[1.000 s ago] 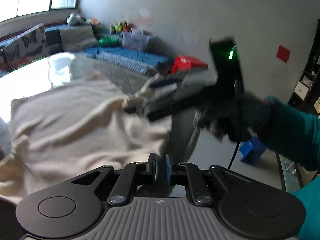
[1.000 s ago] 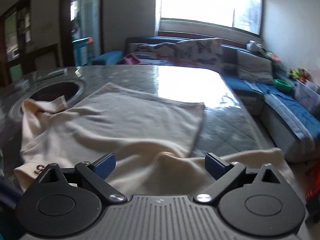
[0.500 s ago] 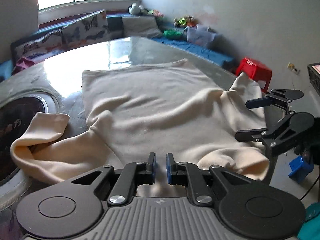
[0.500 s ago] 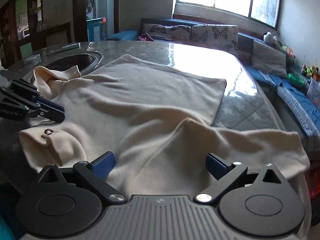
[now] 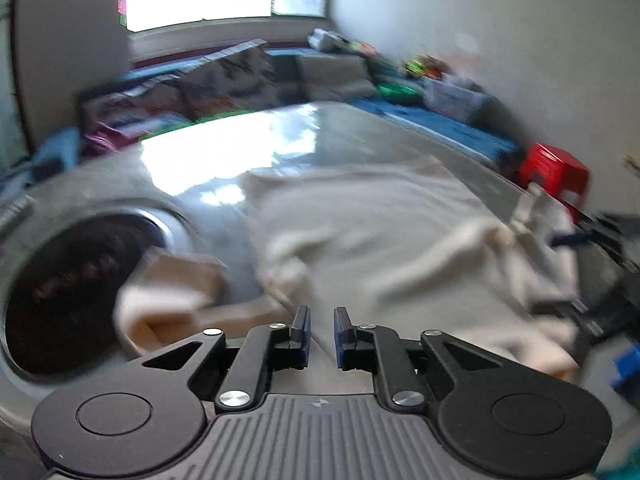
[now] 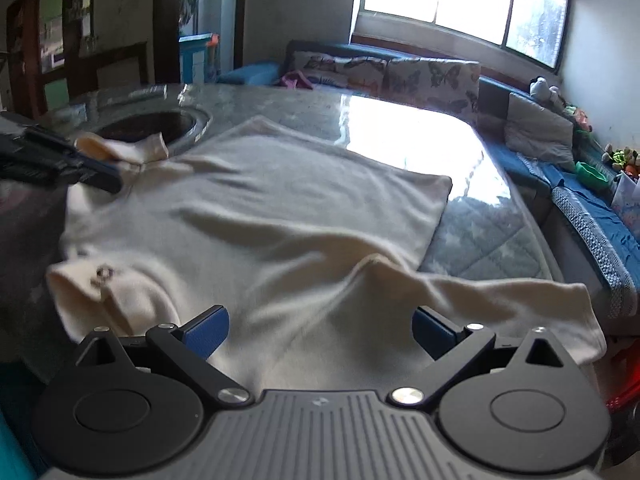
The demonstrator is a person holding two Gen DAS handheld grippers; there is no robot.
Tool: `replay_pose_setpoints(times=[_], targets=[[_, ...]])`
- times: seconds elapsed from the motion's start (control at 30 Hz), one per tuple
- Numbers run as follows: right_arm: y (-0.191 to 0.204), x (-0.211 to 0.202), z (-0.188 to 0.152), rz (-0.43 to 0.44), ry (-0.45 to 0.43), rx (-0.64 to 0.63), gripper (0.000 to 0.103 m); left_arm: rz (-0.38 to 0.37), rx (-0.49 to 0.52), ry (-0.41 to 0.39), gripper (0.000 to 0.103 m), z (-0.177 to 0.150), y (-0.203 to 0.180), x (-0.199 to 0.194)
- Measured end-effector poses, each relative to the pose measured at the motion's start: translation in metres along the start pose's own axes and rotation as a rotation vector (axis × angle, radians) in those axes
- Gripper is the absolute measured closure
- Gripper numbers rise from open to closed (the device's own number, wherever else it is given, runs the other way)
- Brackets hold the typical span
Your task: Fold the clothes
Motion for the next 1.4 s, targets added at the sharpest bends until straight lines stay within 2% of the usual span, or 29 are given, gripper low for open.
replay_pose_setpoints(times=[0.07, 0.2, 0.33, 0.4, 0.47, 0.53, 0.57, 0.73, 0.87, 1.0, 1.23, 1.4], targets=[[0.002, 0.003, 0.004, 0.011, -0.012, 0.008, 0.003, 0.064, -0.014, -0.011, 0.078, 0.012, 0.013, 0.010], [0.011, 0.011, 0.010, 0.036, -0.027, 0.018, 0.003, 0.154, -0.030, 0.021, 0.067, 0.022, 0.035, 0.040], [0.026, 0.016, 0.020, 0.075, -0.033, -0.014, 0.003, 0.181, -0.037, 0.071, 0.066, 0.017, 0.044, 0.063], [0.033, 0.018, 0.025, 0.088, -0.033, -0.038, 0.002, 0.176, -0.053, 0.070, 0.065, 0.015, 0.048, 0.066], [0.039, 0.020, 0.031, 0.105, -0.034, -0.064, 0.000, 0.175, -0.071, 0.063, 0.070, 0.015, 0.054, 0.065], [0.045, 0.022, 0.037, 0.126, -0.031, -0.081, 0.000, 0.175, -0.088, 0.055, 0.088, 0.014, 0.060, 0.062], [0.048, 0.023, 0.040, 0.138, -0.026, -0.088, 0.000, 0.176, -0.097, 0.052, 0.093, 0.014, 0.063, 0.061], [0.072, 0.028, 0.057, 0.202, -0.021, -0.155, 0.000, 0.169, -0.223, -0.009, 0.095, 0.013, 0.094, 0.035], [0.102, 0.036, 0.071, 0.270, -0.020, -0.219, 0.000, 0.197, -0.298, -0.075, 0.095, 0.009, 0.121, 0.002], [0.139, 0.047, 0.083, 0.347, -0.007, -0.281, 0.000, 0.242, -0.347, -0.106, 0.095, -0.003, 0.143, -0.023], [0.200, 0.057, 0.088, 0.455, 0.003, -0.403, 0.000, 0.315, -0.430, -0.103, 0.095, -0.037, 0.175, -0.043], [0.225, 0.067, 0.080, 0.505, 0.036, -0.439, 0.000, 0.360, -0.482, -0.088, 0.095, -0.062, 0.195, -0.053]])
Point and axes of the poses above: each gripper's, at about its wrist camera, not at the fingertips, and x roughly the way its jaws point, y to its left, z to its top, the point moved 8 cm from there along x, roughly the way its jaws point, and after that the axes turned 1 degree about y, right-handed, at the moved point
